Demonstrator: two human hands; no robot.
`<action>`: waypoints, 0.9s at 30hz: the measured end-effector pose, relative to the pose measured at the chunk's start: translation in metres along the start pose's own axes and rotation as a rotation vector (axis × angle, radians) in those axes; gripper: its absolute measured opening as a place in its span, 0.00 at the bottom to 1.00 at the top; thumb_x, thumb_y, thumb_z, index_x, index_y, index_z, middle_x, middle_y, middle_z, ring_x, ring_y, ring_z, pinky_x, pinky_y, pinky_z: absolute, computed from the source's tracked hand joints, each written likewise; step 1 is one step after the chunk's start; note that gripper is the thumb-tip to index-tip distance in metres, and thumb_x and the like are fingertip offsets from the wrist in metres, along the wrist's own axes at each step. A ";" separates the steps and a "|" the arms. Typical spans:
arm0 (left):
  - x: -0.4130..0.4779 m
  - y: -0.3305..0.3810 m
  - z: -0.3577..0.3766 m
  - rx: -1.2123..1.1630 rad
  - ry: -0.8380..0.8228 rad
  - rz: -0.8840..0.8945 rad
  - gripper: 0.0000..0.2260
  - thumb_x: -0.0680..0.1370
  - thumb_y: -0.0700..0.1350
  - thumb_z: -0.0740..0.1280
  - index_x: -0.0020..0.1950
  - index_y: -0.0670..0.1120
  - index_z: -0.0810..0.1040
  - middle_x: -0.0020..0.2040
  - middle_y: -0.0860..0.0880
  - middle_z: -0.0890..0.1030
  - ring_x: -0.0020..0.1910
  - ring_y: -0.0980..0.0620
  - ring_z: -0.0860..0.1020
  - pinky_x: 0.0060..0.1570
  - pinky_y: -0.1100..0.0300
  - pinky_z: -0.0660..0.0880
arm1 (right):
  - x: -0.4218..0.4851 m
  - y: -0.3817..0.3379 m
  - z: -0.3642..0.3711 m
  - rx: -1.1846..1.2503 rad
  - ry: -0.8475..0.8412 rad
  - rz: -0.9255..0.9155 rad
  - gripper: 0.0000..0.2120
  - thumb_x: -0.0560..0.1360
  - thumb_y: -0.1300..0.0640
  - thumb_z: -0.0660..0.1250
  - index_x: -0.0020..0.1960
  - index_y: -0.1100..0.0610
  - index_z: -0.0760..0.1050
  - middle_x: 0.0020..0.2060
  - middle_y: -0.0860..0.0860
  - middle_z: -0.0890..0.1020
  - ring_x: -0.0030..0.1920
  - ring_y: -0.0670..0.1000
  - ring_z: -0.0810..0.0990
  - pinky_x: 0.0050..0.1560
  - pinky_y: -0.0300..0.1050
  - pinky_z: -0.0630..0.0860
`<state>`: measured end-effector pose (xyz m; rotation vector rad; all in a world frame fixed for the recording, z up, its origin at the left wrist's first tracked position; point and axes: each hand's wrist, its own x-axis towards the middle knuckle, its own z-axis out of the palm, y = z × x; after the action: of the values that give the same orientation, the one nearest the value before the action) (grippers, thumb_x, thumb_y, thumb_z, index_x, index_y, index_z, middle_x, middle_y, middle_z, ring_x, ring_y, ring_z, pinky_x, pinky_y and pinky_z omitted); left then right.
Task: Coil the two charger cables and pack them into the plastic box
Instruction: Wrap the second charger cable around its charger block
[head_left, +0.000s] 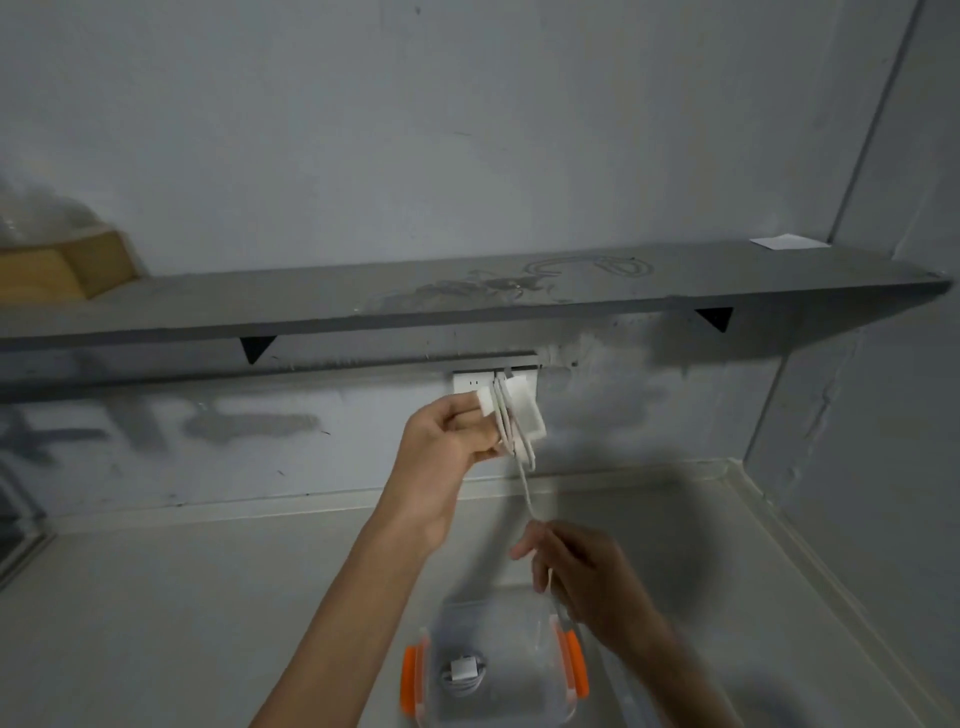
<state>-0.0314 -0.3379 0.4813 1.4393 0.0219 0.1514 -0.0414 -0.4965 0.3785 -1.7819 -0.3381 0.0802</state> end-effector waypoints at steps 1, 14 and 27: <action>0.005 -0.002 0.000 -0.026 0.032 -0.004 0.12 0.75 0.30 0.64 0.58 0.36 0.78 0.52 0.37 0.84 0.51 0.44 0.83 0.52 0.55 0.81 | -0.009 0.000 0.006 -0.076 -0.013 -0.006 0.12 0.79 0.53 0.62 0.40 0.47 0.81 0.26 0.52 0.78 0.22 0.43 0.68 0.26 0.37 0.65; -0.017 -0.049 0.012 0.575 -0.216 0.156 0.15 0.71 0.34 0.70 0.52 0.52 0.80 0.49 0.48 0.79 0.46 0.50 0.79 0.50 0.58 0.77 | -0.021 -0.083 -0.077 -0.953 0.298 -0.622 0.12 0.76 0.43 0.60 0.46 0.45 0.81 0.38 0.40 0.85 0.36 0.44 0.82 0.32 0.45 0.78; -0.060 0.010 0.009 0.388 -0.346 0.177 0.17 0.72 0.31 0.70 0.54 0.49 0.82 0.38 0.57 0.75 0.40 0.56 0.74 0.46 0.63 0.74 | 0.036 -0.056 -0.076 -0.234 0.052 -0.377 0.06 0.72 0.51 0.70 0.37 0.45 0.81 0.31 0.48 0.84 0.34 0.46 0.81 0.40 0.40 0.77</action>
<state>-0.0911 -0.3521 0.4878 1.8390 -0.3783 0.0410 0.0001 -0.5476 0.4547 -1.9151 -0.6619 -0.2830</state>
